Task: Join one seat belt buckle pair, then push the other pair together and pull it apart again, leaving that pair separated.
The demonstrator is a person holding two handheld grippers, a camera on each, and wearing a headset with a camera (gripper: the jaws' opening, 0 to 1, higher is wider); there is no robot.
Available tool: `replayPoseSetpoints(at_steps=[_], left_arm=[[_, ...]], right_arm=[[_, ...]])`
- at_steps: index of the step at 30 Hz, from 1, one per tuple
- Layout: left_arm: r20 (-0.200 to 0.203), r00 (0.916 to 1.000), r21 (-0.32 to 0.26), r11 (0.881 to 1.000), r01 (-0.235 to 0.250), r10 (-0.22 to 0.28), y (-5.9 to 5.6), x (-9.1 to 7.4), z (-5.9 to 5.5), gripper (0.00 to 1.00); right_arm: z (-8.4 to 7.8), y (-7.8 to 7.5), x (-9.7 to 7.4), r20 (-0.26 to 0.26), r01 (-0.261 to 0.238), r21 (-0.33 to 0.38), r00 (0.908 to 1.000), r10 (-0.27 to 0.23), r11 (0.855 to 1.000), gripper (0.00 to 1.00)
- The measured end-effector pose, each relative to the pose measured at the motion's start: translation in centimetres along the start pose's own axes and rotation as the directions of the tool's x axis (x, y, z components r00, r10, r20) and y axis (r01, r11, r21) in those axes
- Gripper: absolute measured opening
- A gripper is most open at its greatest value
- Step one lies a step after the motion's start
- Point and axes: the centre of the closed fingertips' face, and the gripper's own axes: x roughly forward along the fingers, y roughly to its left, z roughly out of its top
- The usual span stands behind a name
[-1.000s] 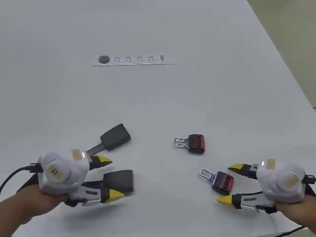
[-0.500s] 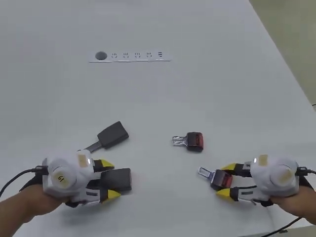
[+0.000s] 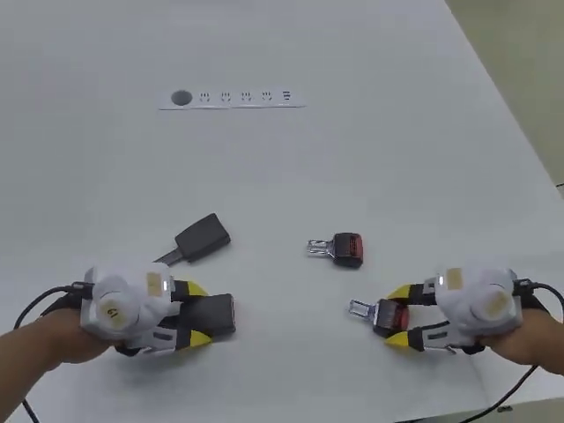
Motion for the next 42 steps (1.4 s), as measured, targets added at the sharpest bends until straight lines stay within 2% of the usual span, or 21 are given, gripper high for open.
replayPoseSetpoints(at_steps=[7,13,20,32,42], left_arm=[[-0.003,1.0,-0.004,1.0,0.002,-0.002,0.0,0.0,0.0,0.36],[-0.004,1.0,-0.006,1.0,0.004,-0.004,0.0,0.0,-0.1,0.36],[-0.023,0.9996,0.003,1.0,0.017,-0.017,0.0,0.0,-0.2,0.35],[-0.044,0.9983,0.024,0.999,0.04,-0.039,0.0,0.0,-0.3,0.35],[-0.067,0.9963,0.034,0.998,0.056,-0.054,0.0,0.0,-0.4,0.35]], right_arm=[[1.3,0.2,0.9,-0.003,-0.028,-0.03,0.9996,0.027,0.999,0.36],[2.1,0.4,1.8,0.018,-0.037,-0.047,0.9991,0.037,0.998,0.36],[3.5,0.8,2.5,0.035,-0.053,-0.078,0.9978,0.055,0.996,0.36],[6.2,1.7,4.3,0.059,-0.106,-0.149,0.9915,0.116,0.983,0.36],[8.3,1.9,5.4,0.074,-0.135,-0.163,0.9861,0.148,0.977,0.36]])
